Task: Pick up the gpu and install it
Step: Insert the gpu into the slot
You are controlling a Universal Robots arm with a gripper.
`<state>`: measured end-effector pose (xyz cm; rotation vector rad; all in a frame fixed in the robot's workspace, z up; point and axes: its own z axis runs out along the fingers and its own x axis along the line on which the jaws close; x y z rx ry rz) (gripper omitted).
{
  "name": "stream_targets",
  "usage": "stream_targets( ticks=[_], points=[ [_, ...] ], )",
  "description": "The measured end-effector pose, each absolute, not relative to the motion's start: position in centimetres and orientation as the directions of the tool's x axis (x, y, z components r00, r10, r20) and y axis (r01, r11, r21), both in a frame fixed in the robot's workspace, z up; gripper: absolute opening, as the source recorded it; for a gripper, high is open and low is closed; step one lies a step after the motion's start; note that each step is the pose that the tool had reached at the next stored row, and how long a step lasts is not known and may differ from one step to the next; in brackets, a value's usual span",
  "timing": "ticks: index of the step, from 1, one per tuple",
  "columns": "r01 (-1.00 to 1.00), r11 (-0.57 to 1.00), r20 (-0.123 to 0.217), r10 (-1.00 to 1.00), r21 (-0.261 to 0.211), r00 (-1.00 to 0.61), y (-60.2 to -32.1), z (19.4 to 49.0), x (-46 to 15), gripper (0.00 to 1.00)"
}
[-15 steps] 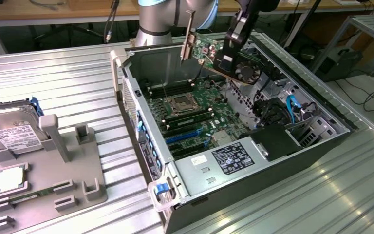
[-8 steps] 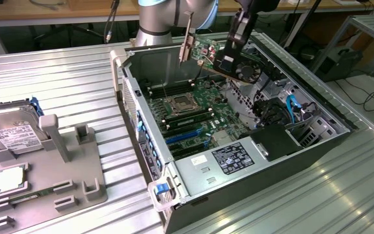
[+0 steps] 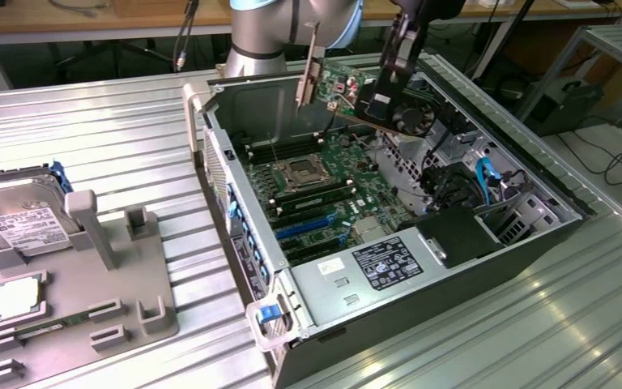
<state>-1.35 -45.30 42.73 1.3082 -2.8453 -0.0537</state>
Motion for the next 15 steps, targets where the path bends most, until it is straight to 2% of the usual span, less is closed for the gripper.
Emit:
stream_targets(
  ticks=[15],
  points=[
    [-0.853,0.521,-0.006,-0.853,0.035,-0.522,-45.3,42.73,-1.35,0.27]
  ],
)
